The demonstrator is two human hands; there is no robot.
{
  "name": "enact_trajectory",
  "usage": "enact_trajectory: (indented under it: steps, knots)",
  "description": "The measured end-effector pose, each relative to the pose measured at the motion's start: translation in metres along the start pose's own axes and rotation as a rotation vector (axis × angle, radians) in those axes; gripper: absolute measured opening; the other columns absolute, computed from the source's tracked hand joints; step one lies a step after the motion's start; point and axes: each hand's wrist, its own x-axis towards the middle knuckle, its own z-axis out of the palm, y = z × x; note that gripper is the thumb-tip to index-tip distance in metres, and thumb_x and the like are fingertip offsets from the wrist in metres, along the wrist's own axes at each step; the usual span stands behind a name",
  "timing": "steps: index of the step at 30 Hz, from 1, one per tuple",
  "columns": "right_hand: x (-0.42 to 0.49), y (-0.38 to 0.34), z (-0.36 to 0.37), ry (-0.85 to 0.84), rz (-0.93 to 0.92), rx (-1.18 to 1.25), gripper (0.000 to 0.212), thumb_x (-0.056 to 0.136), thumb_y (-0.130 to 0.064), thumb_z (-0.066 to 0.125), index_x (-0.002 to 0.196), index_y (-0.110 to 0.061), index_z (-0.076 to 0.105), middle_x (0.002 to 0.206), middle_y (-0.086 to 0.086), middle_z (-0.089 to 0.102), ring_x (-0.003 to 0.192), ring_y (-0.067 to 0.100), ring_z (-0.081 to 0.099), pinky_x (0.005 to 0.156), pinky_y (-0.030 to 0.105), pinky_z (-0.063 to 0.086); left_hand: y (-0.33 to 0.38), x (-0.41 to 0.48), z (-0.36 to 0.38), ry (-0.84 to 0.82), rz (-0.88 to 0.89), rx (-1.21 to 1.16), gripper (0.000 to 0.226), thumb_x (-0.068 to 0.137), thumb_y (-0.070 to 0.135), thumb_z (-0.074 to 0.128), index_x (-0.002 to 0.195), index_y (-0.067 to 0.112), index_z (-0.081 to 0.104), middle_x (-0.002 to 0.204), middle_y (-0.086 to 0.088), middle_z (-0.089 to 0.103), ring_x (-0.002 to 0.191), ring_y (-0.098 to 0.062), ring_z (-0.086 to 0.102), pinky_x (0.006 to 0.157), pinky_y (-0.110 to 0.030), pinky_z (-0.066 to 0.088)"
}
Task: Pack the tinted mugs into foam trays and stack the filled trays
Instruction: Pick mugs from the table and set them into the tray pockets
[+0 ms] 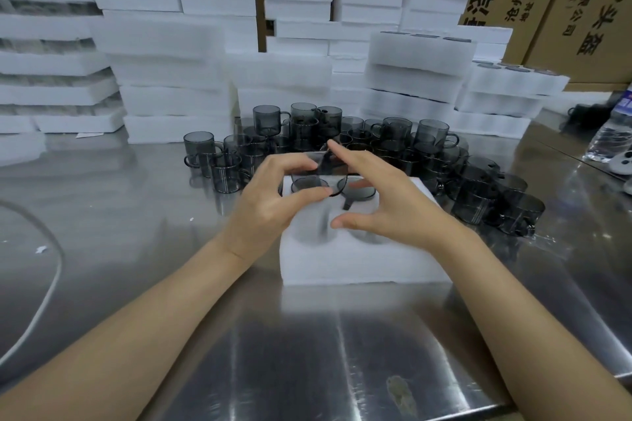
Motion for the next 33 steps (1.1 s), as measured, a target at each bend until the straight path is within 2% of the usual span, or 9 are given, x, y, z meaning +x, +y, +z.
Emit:
enact_trajectory:
  steps: [4,7,11,15,19,22,24,29,33]
  knots:
    - [0.001,-0.002,0.001,0.101,-0.036,0.029,0.081,0.078,-0.021,0.080,0.146,-0.027,0.037,0.131,-0.006,0.046,0.124,0.010,0.045,0.100,0.035,0.047,0.002,-0.002,0.003,-0.062,-0.029,-0.364,0.027,0.082,0.047,0.070,0.104,0.057,0.060,0.112,0.034,0.061,0.110,0.010,0.057,0.090,-0.006,0.042]
    - [0.002,-0.003,0.001,0.209,-0.058,0.010,0.060,0.083,-0.004,0.071,0.137,-0.019,0.049,0.121,-0.003,0.051,0.116,0.013,0.051,0.093,0.039,0.052,0.002,-0.004,0.006,0.025,0.030,-0.304,0.027,0.079,0.041,0.075,0.103,0.046,0.065,0.111,0.015,0.066,0.113,-0.009,0.062,0.096,-0.030,0.048]
    - [0.001,-0.006,0.000,0.228,-0.065,0.035,0.054,0.085,0.003,0.065,0.132,-0.019,0.053,0.117,-0.001,0.053,0.113,0.013,0.054,0.086,0.035,0.055,-0.008,0.001,0.006,0.192,0.128,-0.068,0.042,0.085,0.020,0.072,0.123,0.019,0.055,0.121,-0.006,0.045,0.113,-0.005,0.049,0.100,-0.017,0.040]
    - [0.000,-0.008,0.000,0.191,-0.011,0.105,0.053,0.083,-0.009,0.072,0.131,-0.019,0.051,0.125,-0.007,0.057,0.121,0.003,0.051,0.100,0.026,0.047,-0.009,0.001,0.002,0.063,-0.024,-0.169,0.069,0.082,0.033,0.073,0.141,0.020,0.041,0.134,0.007,0.042,0.119,-0.003,0.051,0.105,-0.015,0.035]
    - [0.001,-0.007,0.002,0.125,0.016,0.126,0.063,0.077,-0.021,0.080,0.132,-0.018,0.050,0.136,-0.006,0.048,0.129,0.001,0.043,0.107,0.019,0.038,-0.014,-0.001,0.002,0.028,-0.148,-0.090,0.066,0.076,0.055,0.070,0.130,0.019,0.058,0.119,0.018,0.056,0.112,-0.002,0.049,0.101,-0.021,0.037]
    - [0.003,-0.004,0.004,0.053,0.084,0.105,0.083,0.074,-0.029,0.081,0.144,-0.025,0.036,0.136,-0.013,0.043,0.128,-0.002,0.042,0.108,0.015,0.035,-0.012,0.000,0.001,0.098,-0.076,-0.048,0.062,0.075,0.055,0.068,0.120,0.013,0.064,0.110,0.014,0.059,0.105,-0.005,0.053,0.097,-0.012,0.033]
    - [0.004,-0.003,0.005,0.059,0.087,0.045,0.080,0.075,-0.032,0.080,0.143,-0.025,0.040,0.131,-0.015,0.046,0.121,-0.003,0.046,0.102,0.010,0.037,-0.010,0.000,0.002,0.112,0.032,-0.007,0.060,0.078,0.053,0.067,0.118,0.008,0.065,0.105,0.009,0.062,0.101,-0.007,0.054,0.096,-0.014,0.034]
    - [0.003,-0.004,0.004,0.187,0.052,-0.047,0.063,0.074,-0.010,0.076,0.132,-0.017,0.051,0.123,-0.010,0.054,0.112,0.002,0.052,0.095,0.014,0.043,-0.008,0.001,0.002,0.065,0.119,0.009,0.046,0.088,0.036,0.060,0.119,0.002,0.064,0.113,0.006,0.061,0.109,-0.013,0.056,0.100,-0.020,0.037]
    - [0.004,-0.005,-0.007,0.451,0.193,0.323,0.059,0.071,0.011,0.070,0.120,-0.017,0.054,0.121,0.001,0.057,0.110,0.001,0.055,0.080,0.015,0.051,-0.005,-0.002,0.005,0.039,-0.172,-0.201,0.031,0.099,0.027,0.046,0.123,0.013,0.061,0.118,0.009,0.064,0.114,-0.007,0.056,0.100,-0.020,0.040]
